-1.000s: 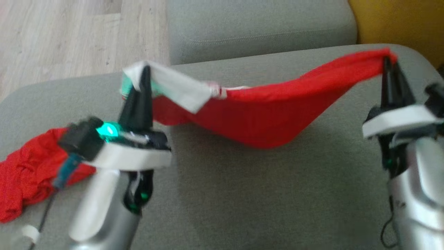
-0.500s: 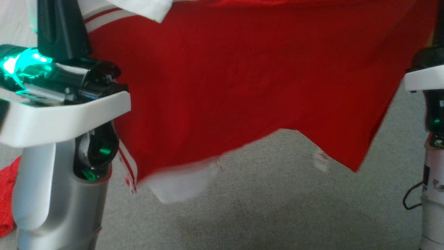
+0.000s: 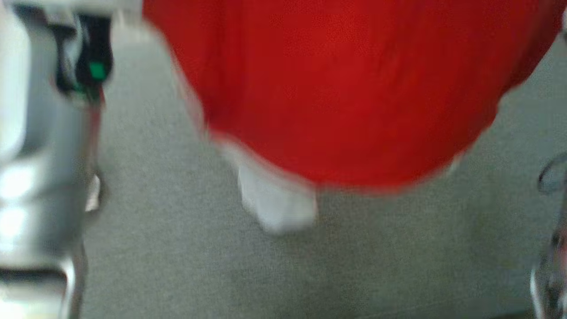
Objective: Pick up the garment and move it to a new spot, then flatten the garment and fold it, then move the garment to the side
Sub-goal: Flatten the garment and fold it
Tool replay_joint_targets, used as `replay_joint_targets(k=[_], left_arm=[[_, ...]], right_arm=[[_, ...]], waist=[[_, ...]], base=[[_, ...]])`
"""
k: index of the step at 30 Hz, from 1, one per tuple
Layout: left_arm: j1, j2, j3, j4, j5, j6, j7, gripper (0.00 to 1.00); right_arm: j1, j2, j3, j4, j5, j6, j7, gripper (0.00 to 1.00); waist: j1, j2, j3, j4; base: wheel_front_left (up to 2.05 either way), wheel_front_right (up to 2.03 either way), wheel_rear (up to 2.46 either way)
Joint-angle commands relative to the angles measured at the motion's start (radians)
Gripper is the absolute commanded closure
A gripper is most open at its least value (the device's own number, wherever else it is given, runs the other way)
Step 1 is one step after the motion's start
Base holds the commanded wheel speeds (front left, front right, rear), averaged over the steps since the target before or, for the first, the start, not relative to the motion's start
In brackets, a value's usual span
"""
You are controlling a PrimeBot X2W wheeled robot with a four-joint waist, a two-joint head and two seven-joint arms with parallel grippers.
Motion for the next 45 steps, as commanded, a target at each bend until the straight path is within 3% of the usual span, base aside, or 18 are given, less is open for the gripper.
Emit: replay_joint_targets(k=[1,7,15,20,25,32,37,45], left_arm=[[-0.124,0.040,0.021,0.037,0.018,-0.013,-0.014,1.00],[-0.453,0.029,0.030,0.348,0.057,-0.042,-0.139,1.00],[-0.541,-0.020,0.018,0.551,0.041,-0.072,-0.256,1.00],[-0.416,-0.051,0.009,0.631,-0.010,-0.089,-0.291,1.00],[-0.238,-0.041,-0.053,0.655,-0.036,-0.095,-0.304,1.00],[0.047,0.032,-0.224,0.573,-0.094,-0.095,-0.309,1.00],[0.201,0.106,-0.329,0.499,-0.160,-0.095,-0.309,1.00],[0.363,0.200,-0.454,0.393,-0.237,-0.095,-0.286,1.00]], right_arm=[[-0.119,-0.009,0.008,0.038,-0.009,-0.001,-0.031,1.00],[-0.455,-0.055,-0.050,0.389,-0.108,-0.001,-0.238,1.00],[-0.573,-0.074,-0.054,0.661,-0.117,-0.001,-0.360,1.00],[-0.474,-0.078,-0.033,0.784,-0.082,-0.001,-0.375,1.00],[-0.345,-0.086,0.038,0.888,-0.055,-0.001,-0.377,1.00],[-0.225,-0.125,0.173,1.012,0.028,-0.001,-0.342,1.00],[-0.149,-0.163,0.310,1.015,0.106,-0.001,-0.268,1.00],[0.025,-0.270,0.552,0.895,0.270,-0.001,-0.187,1.00]], waist=[[-0.0004,0.0000,0.132,0.004],[-0.0004,0.0000,0.217,0.017],[-0.0004,0.0000,0.240,0.059],[-0.0004,0.0000,0.240,0.083],[-0.0004,0.0000,0.229,0.102],[-0.0004,0.0000,0.163,0.113],[-0.0004,0.0000,0.096,0.120],[-0.0004,0.0000,-0.017,0.127]], base=[[0.00,0.00,0.00],[0.00,0.00,0.00],[0.00,0.00,0.00],[0.00,0.00,0.00],[0.00,0.00,0.00],[0.00,0.00,0.00],[0.00,0.00,0.00],[0.00,0.00,0.00]])
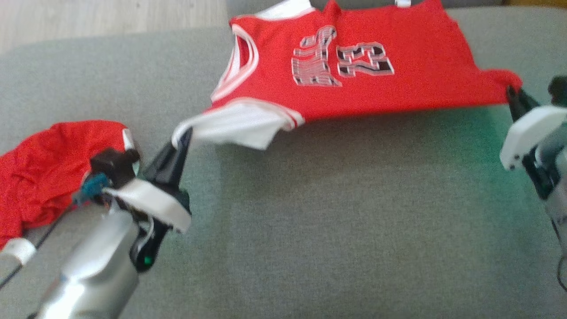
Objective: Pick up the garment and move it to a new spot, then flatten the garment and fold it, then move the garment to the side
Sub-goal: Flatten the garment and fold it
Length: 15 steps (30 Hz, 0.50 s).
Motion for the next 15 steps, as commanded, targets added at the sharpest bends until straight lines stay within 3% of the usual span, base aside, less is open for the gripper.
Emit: replay_joint_targets(k=[1,15], left_arm=[[0.005,0.066,0.020,-0.038,-0.019,0.002,0.003,1.00],[0.240,0.178,-0.073,-0.226,-0.072,0.011,0.086,1.00]], right_arm=[[0.034,-0.056,0.044,-0.048,0.043,-0.001,0.015,1.00],[0.277,-0.220,0.234,-0.257,0.320,-0.001,0.160,1.00]], waist=[[0.0003,-0.0001,-0.048,0.005],[0.0003,-0.0001,-0.181,-0.006]], base=[[0.00,0.00,0.00],[0.00,0.00,0.00]])
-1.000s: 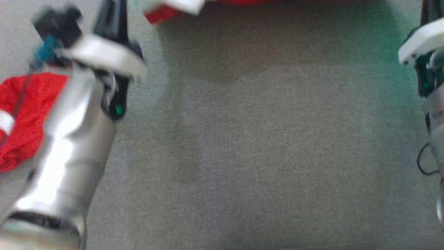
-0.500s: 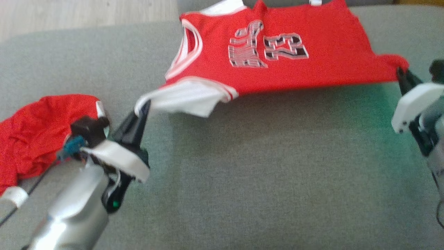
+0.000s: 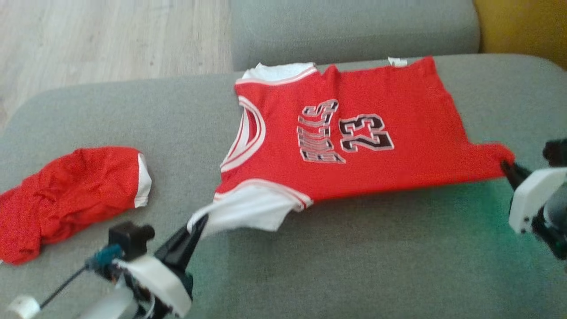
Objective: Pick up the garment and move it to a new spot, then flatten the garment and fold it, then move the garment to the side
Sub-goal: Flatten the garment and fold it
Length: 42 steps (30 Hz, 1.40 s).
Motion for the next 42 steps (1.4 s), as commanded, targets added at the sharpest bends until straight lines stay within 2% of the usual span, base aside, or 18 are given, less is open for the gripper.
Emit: replay_joint_targets(k=[1,10,16,25,33,42], left_arm=[[-0.019,0.056,0.040,-0.028,-0.012,0.012,0.000,1.00],[0.134,0.152,0.016,-0.231,-0.072,0.053,0.085,1.00],[0.148,0.192,0.031,-0.307,-0.067,0.090,0.089,1.00],[0.050,0.181,0.048,-0.298,-0.040,0.099,0.111,1.00],[-0.105,0.153,0.039,-0.242,-0.003,0.058,0.161,1.00],[-0.272,0.103,0.000,-0.126,0.029,0.017,0.211,1.00]], right_arm=[[0.015,-0.050,0.009,-0.021,0.013,-0.001,0.005,1.00],[0.146,-0.145,0.064,-0.171,0.121,-0.001,0.142,1.00],[0.176,-0.190,0.046,-0.269,0.150,-0.001,0.205,1.00],[0.138,-0.180,0.003,-0.309,0.087,-0.001,0.255,1.00],[0.051,-0.162,-0.017,-0.309,0.034,-0.001,0.294,1.00],[-0.041,-0.127,0.008,-0.266,0.001,-0.001,0.312,1.00]], waist=[[0.0001,-0.0001,-0.018,-0.003],[0.0001,-0.0001,-0.066,-0.021],[0.0001,-0.0001,-0.065,-0.034],[0.0001,-0.0001,-0.022,-0.043],[0.0001,-0.0001,0.069,-0.031],[0.0001,-0.0001,0.133,-0.022]], base=[[0.00,0.00,0.00],[0.00,0.00,0.00],[0.00,0.00,0.00],[0.00,0.00,0.00],[0.00,0.00,0.00],[0.00,0.00,0.00]])
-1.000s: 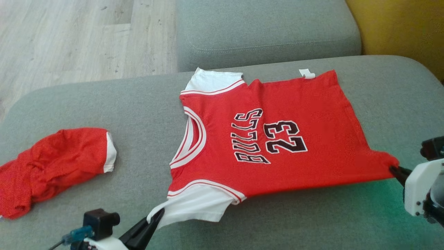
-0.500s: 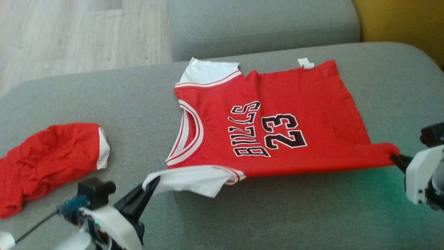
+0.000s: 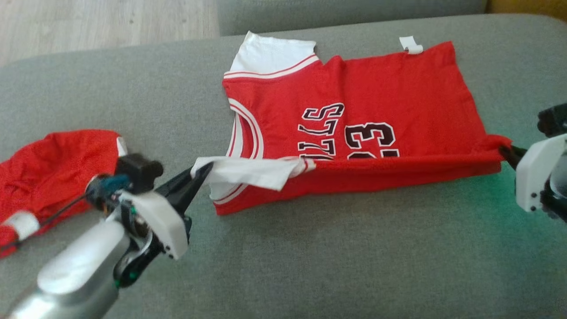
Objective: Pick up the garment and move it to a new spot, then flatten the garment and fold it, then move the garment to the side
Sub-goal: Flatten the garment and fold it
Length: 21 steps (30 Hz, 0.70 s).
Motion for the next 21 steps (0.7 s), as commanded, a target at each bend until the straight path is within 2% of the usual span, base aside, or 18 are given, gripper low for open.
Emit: replay_joint_targets(k=[1,12,13,14,15,18,21], left_arm=[[-0.083,0.027,0.032,-0.005,0.017,-0.006,0.003,1.00],[-0.288,-0.011,-0.098,0.137,0.022,-0.019,0.021,1.00],[-0.304,-0.013,-0.112,0.149,0.018,-0.019,0.025,1.00],[-0.321,-0.016,-0.123,0.165,0.021,-0.019,0.021,0.83],[-0.338,-0.021,-0.127,0.184,0.028,-0.019,0.009,0.00],[-0.378,-0.054,-0.115,0.246,0.030,-0.019,-0.051,0.00],[-0.404,-0.092,-0.074,0.300,0.026,0.000,-0.143,0.00]], right_arm=[[-0.029,-0.019,0.007,-0.008,-0.010,-0.001,-0.002,1.00],[-0.142,0.047,0.059,0.103,0.000,-0.001,-0.040,1.00],[-0.152,0.053,0.058,0.116,0.007,-0.001,-0.041,0.90],[-0.163,0.057,0.062,0.123,0.009,-0.001,-0.047,0.04],[-0.176,0.061,0.057,0.135,0.013,-0.001,-0.060,0.00],[-0.216,0.077,0.040,0.171,0.011,-0.001,-0.129,0.00],[-0.238,0.108,0.013,0.185,0.044,-0.001,-0.216,0.00]], waist=[[-0.0002,0.0000,0.014,0.000],[-0.0002,0.0000,0.073,-0.024],[-0.0002,0.0000,0.078,-0.025],[-0.0002,0.0000,0.082,-0.026],[-0.0002,0.0000,0.086,-0.027],[-0.0002,0.0000,0.094,-0.030],[-0.0002,0.0000,0.093,-0.031]], base=[[0.00,0.00,0.00],[0.00,0.00,0.00],[0.00,0.00,0.00],[0.00,0.00,0.00],[0.00,0.00,0.00],[0.00,0.00,0.00],[0.00,0.00,0.00]])
